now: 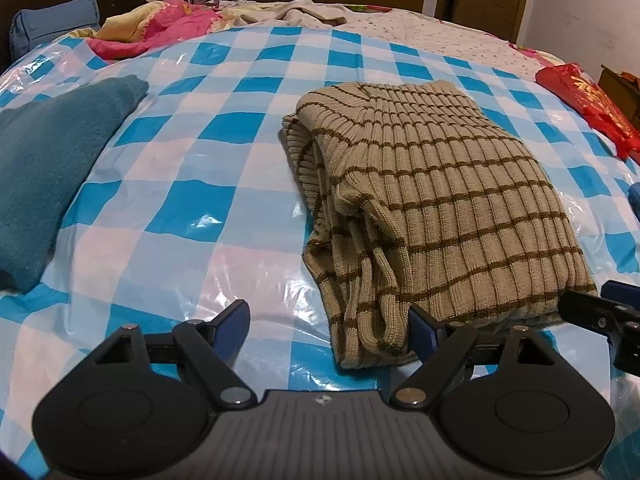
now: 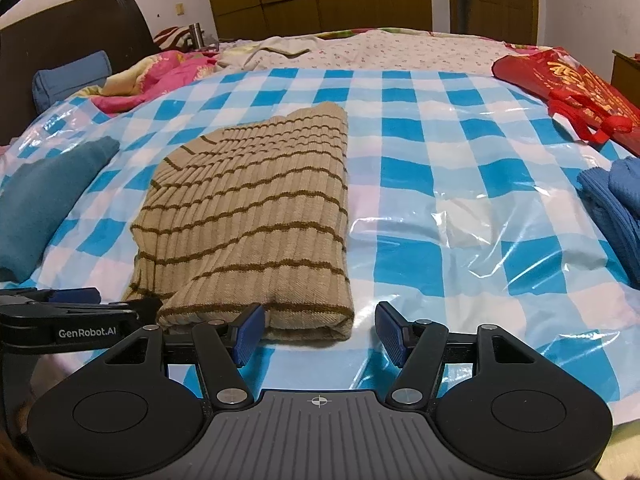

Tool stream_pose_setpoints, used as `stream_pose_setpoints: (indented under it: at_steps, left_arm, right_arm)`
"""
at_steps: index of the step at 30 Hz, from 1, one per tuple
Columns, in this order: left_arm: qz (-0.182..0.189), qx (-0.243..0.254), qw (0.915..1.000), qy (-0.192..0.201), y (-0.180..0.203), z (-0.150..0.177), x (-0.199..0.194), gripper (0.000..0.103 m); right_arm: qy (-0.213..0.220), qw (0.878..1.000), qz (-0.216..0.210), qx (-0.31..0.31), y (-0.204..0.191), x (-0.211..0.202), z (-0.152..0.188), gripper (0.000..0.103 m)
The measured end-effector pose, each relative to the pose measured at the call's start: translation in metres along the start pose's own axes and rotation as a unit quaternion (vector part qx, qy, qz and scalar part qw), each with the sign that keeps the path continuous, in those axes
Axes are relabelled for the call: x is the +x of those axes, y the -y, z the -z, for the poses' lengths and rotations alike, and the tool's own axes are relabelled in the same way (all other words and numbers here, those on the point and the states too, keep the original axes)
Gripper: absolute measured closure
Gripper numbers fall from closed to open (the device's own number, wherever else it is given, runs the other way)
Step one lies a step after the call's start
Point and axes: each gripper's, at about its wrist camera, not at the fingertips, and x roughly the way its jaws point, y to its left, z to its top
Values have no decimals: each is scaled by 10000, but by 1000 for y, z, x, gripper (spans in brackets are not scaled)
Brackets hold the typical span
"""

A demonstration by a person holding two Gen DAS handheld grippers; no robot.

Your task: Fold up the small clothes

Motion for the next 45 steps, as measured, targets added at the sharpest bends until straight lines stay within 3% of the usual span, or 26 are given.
stream_pose_setpoints:
  at_steps: [10, 19, 23, 26, 28, 45]
  left_arm:
    - [104, -258, 9994, 225, -8, -4, -26, 12]
    - [87, -156, 9975, 690, 2, -45, -31, 13]
    - [-51, -121, 9985, 535, 8, -59, -6, 12]
    - [-352, -60, 9990, 250, 6, -55, 13, 13]
    - [-367, -92, 9992, 156, 1, -47, 17, 12]
    - [-231, 38, 9996, 152, 14, -14, -28, 13]
  right_arm:
    - [159, 9995, -126, 223, 12, -5, -3, 42]
    - [312, 9979, -390, 407, 13, 8, -19, 42]
    - [254, 9978, -424, 438, 11, 19, -19, 42]
    - [243, 9980, -426, 404, 11, 23, -15, 42]
    - [218, 9980, -438, 411, 14, 25, -13, 40]
    - [294, 9980, -458, 316, 7, 6, 4, 39]
